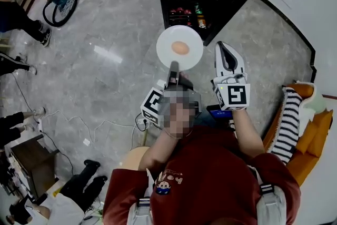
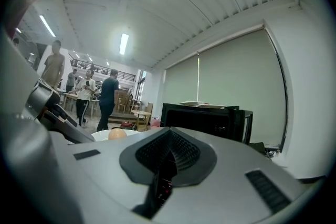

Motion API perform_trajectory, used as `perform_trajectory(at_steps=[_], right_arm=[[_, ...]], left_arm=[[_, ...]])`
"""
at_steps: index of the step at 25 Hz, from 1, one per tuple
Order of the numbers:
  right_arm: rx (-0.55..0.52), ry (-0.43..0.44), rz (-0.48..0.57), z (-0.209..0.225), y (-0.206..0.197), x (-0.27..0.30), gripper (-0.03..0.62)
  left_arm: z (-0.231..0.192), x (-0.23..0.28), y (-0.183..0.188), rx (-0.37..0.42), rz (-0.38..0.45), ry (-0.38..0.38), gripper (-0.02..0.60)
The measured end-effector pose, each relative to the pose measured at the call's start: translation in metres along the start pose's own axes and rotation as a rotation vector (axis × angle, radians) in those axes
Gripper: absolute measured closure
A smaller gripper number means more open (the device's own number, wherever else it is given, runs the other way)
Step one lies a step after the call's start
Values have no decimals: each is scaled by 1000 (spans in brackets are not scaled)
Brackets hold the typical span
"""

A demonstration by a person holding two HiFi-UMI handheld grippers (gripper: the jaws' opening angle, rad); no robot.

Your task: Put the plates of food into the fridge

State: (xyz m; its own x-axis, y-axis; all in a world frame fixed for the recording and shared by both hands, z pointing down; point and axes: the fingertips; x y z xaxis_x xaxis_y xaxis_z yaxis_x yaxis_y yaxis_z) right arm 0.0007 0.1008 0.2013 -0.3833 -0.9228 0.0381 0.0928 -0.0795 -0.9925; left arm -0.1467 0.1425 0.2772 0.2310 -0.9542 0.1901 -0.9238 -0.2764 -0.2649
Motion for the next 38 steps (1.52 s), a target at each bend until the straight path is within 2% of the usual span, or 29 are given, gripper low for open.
perform_trajectory(at_steps=[7, 19, 27, 38], right_arm=[[17, -26, 10, -3, 1, 8, 585], [53, -12, 23, 7, -4, 27, 585], [77, -27, 8, 50, -11, 43, 585], [126, 1, -23, 100, -23, 71, 585]], left_arm=[[-4, 7, 9, 25, -16, 1, 566], [-6, 19, 13, 36, -2, 24, 566], [3, 58, -7, 31, -9, 25, 566], [17, 105, -23, 31, 27, 43, 568]])
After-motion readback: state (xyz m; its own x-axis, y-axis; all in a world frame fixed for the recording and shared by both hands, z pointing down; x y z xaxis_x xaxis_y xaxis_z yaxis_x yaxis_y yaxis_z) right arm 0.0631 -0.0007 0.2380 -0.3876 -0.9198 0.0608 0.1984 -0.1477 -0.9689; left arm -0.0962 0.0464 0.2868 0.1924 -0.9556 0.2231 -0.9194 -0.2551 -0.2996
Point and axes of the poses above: the fingertips, and each gripper's own axes: x forward along the fingers, z to its right, y out of its top, and after that the axes turned 15 degrees about x, right-handed
